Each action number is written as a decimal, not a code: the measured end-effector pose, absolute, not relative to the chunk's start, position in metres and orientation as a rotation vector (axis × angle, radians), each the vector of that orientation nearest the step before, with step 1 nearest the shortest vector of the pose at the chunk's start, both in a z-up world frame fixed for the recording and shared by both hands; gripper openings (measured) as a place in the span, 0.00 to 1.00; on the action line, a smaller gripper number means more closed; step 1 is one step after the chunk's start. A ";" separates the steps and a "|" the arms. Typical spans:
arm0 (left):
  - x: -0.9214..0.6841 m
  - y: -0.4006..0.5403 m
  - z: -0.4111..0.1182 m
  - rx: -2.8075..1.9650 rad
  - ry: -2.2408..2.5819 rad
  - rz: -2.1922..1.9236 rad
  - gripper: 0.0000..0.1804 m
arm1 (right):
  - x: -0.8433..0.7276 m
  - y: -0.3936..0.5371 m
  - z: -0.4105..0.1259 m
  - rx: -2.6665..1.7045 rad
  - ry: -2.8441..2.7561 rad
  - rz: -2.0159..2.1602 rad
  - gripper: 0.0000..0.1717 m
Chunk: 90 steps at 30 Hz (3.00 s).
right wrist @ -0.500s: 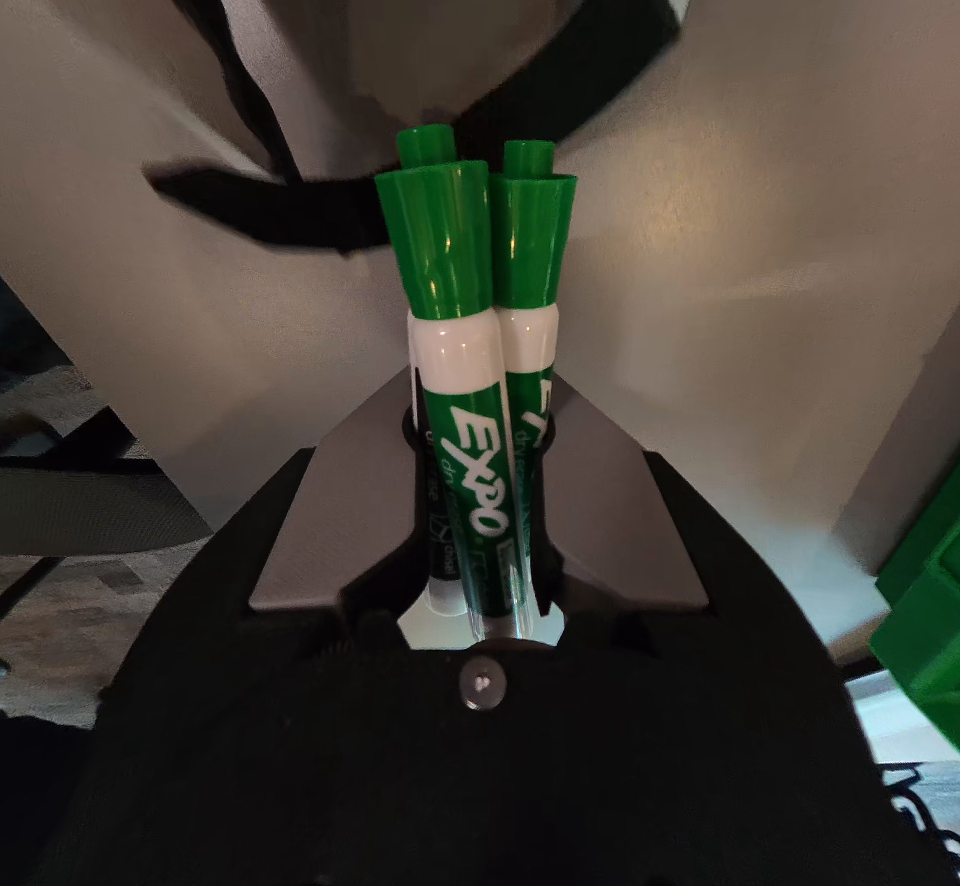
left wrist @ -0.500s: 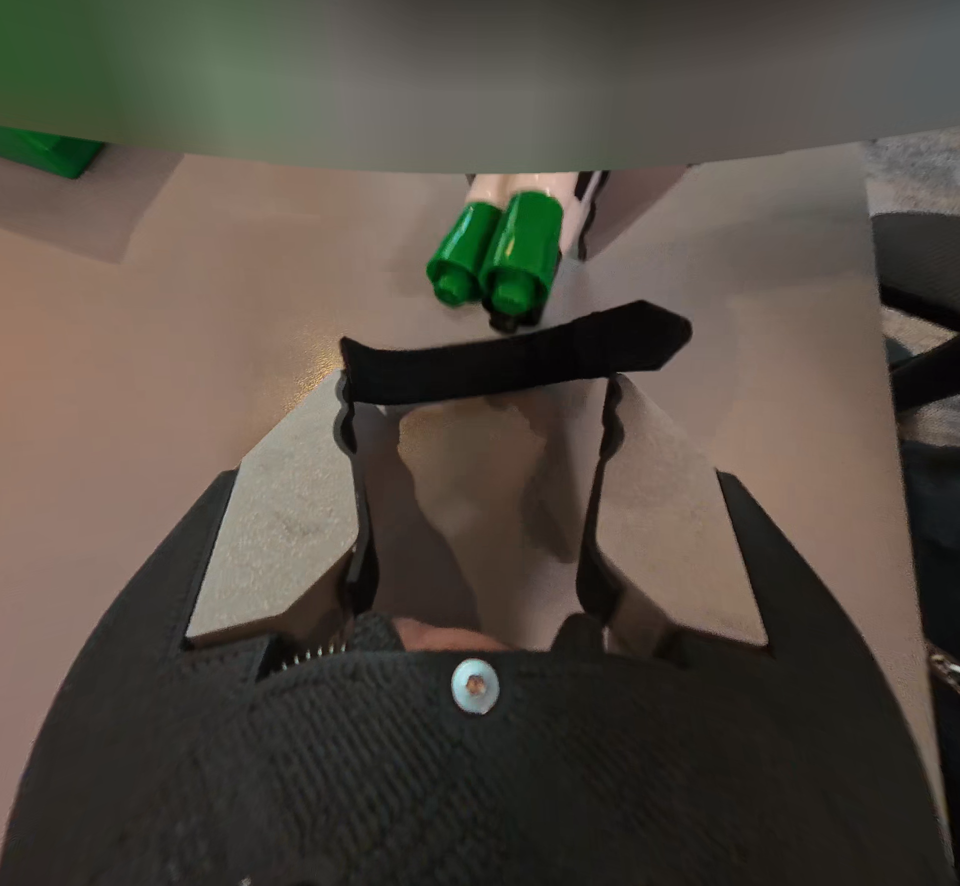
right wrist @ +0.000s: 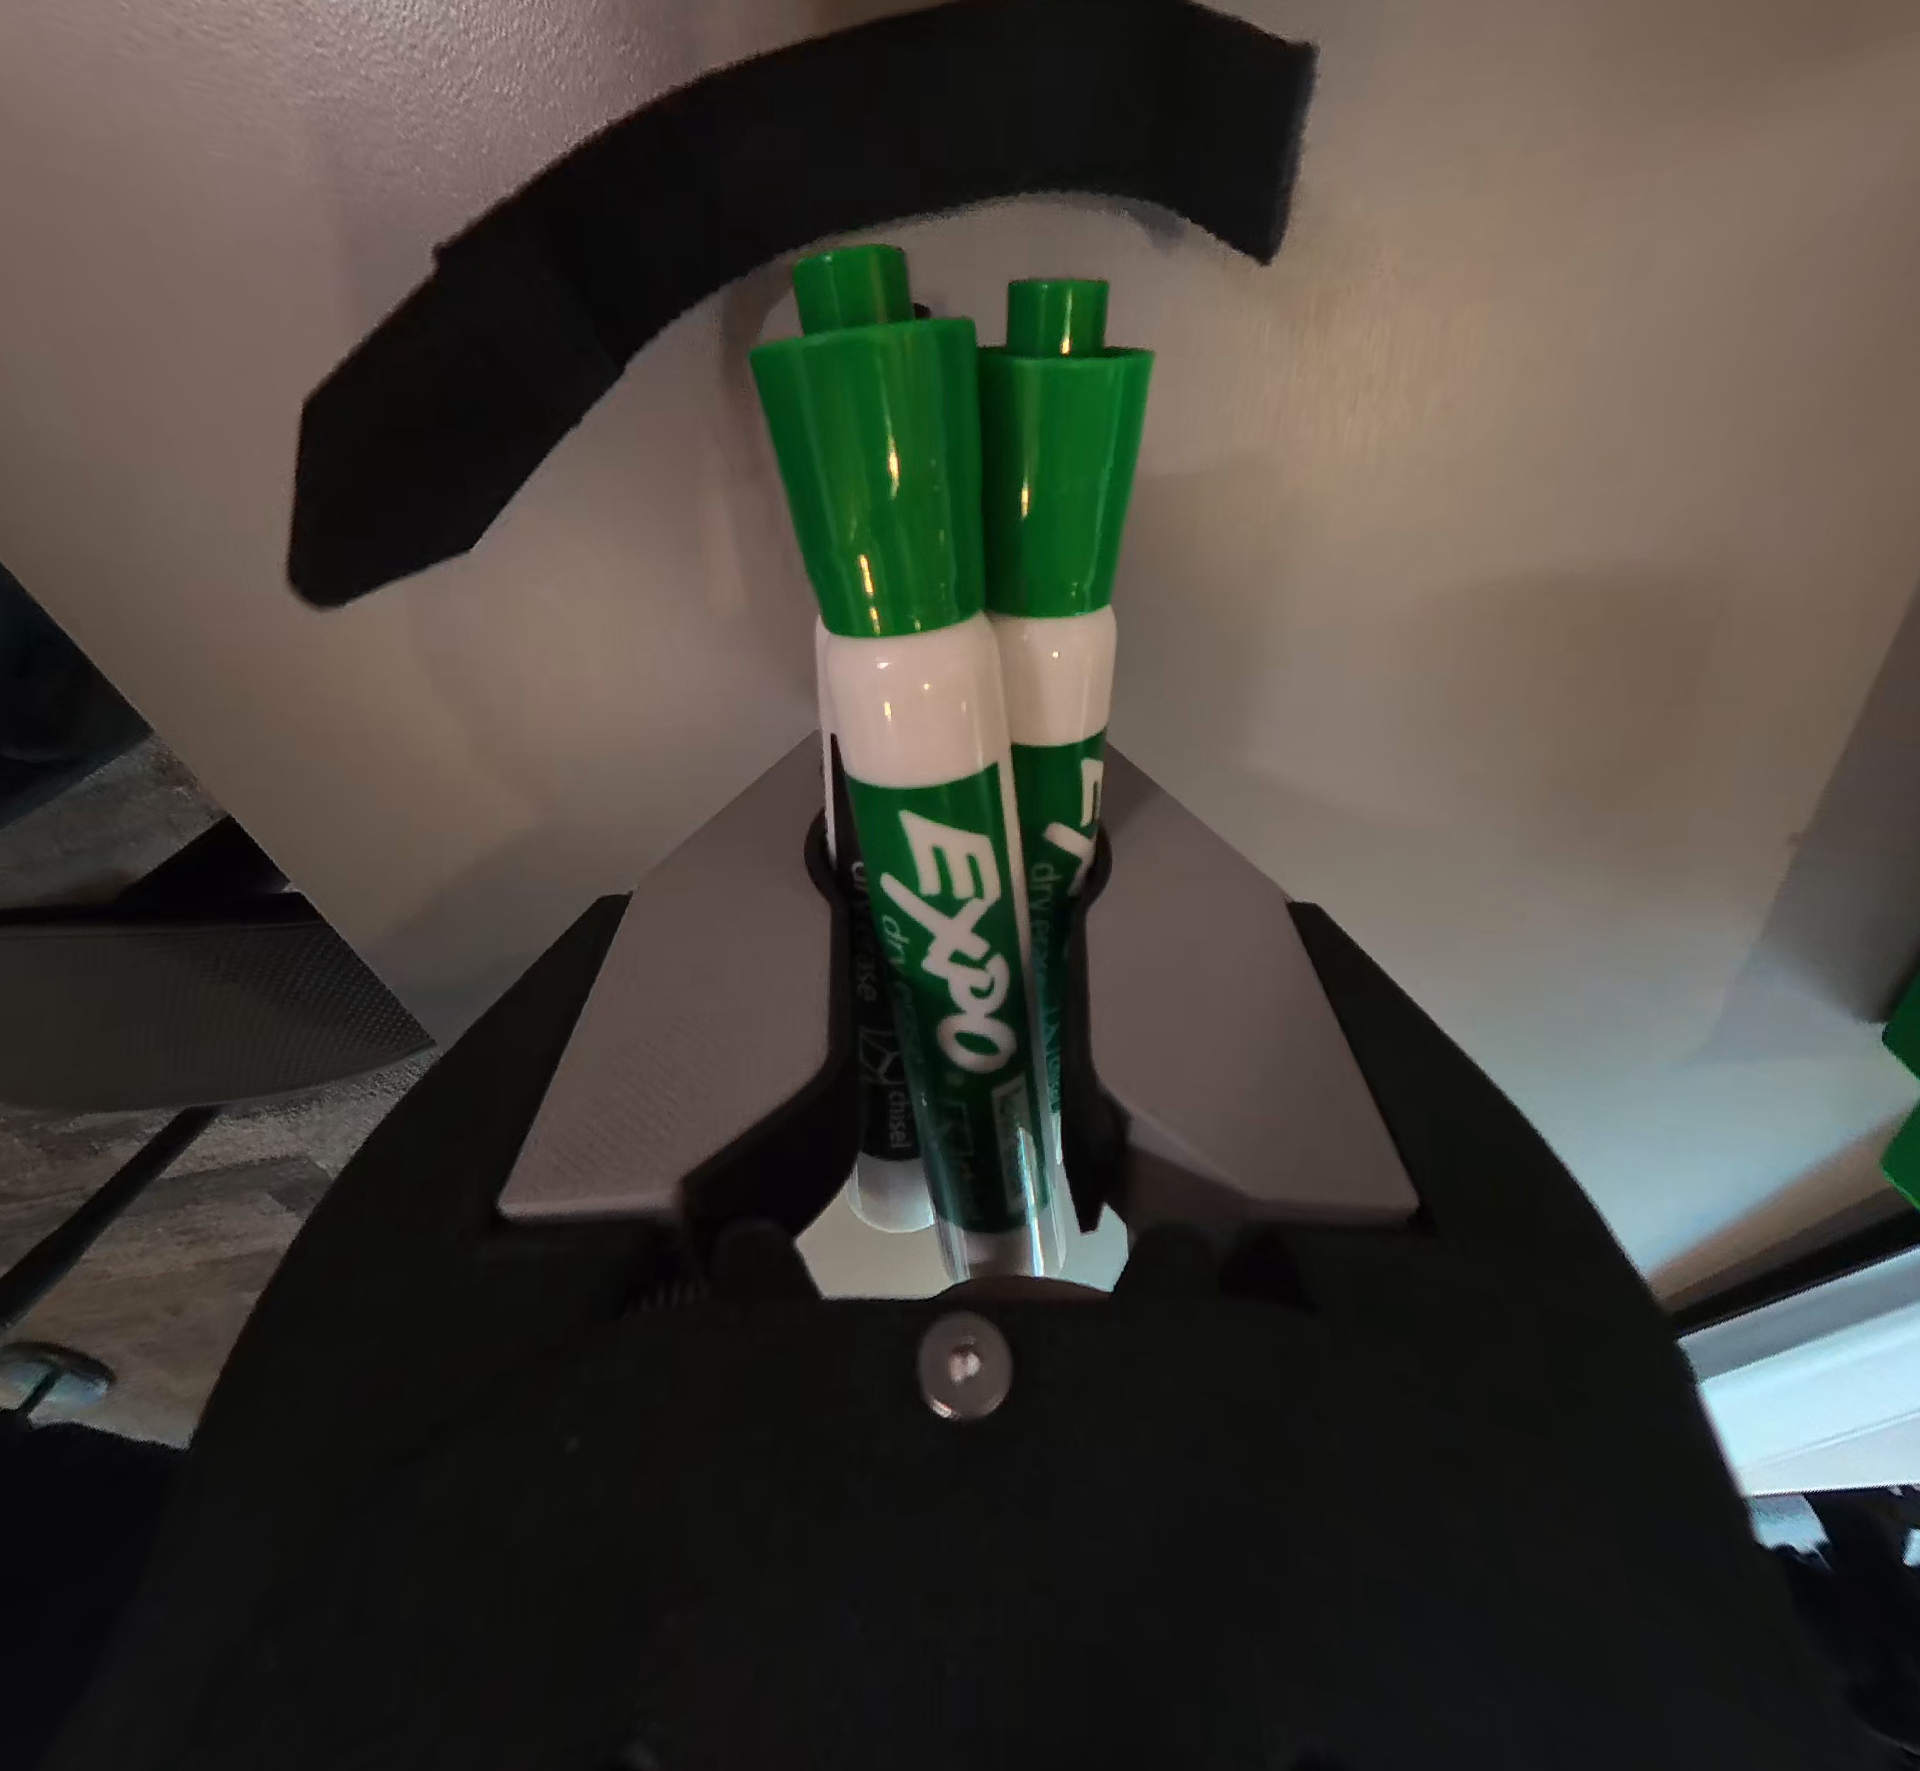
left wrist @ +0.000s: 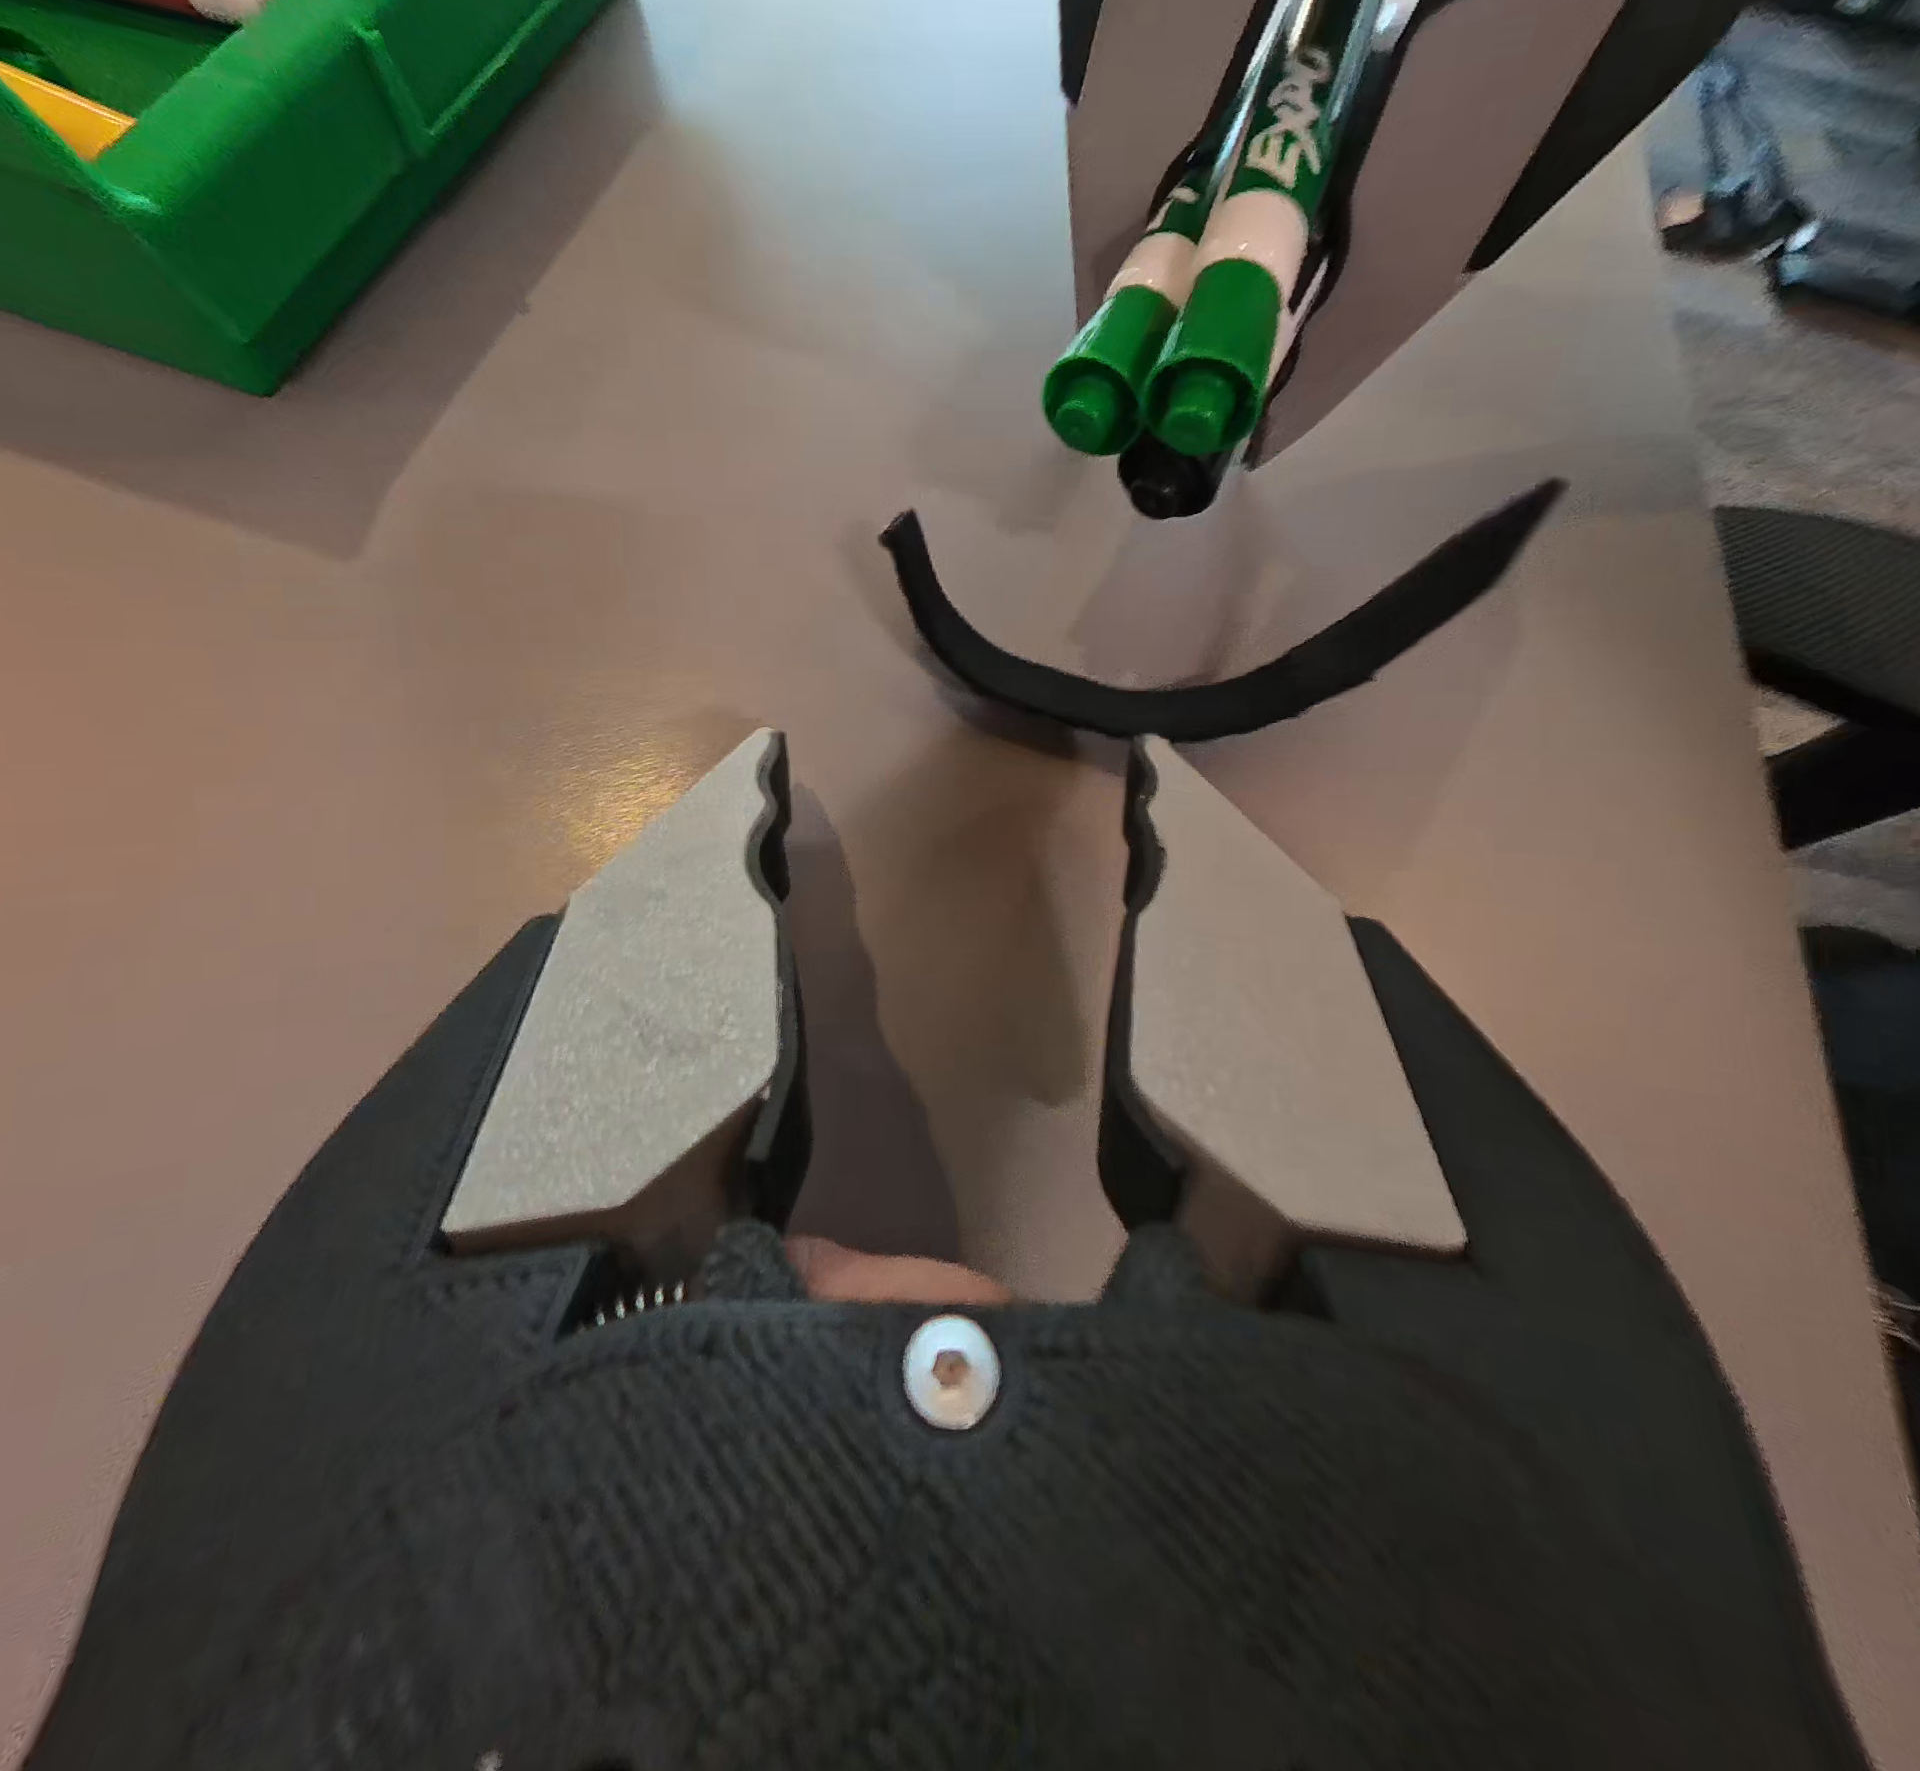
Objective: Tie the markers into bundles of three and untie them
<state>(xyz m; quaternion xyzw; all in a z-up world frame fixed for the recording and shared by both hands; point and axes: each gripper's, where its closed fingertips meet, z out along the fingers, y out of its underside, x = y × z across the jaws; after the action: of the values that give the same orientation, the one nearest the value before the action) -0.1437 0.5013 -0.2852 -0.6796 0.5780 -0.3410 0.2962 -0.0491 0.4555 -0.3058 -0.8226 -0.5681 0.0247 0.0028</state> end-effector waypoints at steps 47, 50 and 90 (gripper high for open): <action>-0.098 0.455 -0.304 -1.707 1.813 -0.791 0.54 | -0.032 0.445 -0.305 -2.592 -1.718 0.117 0.21; -0.093 0.465 -0.304 -1.710 1.798 -0.771 0.50 | -0.031 0.444 -0.305 -2.588 -1.725 0.108 0.21; -0.106 0.465 -0.257 -1.318 1.688 -0.883 0.34 | -0.082 0.451 -0.305 -2.375 -1.875 0.155 0.21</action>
<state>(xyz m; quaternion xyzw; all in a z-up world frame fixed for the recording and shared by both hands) -0.1059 0.4647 -0.2568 -0.5213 0.6675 -0.3491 0.4010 -0.0818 0.4510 -0.3053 -0.7826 -0.6179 0.0512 0.0556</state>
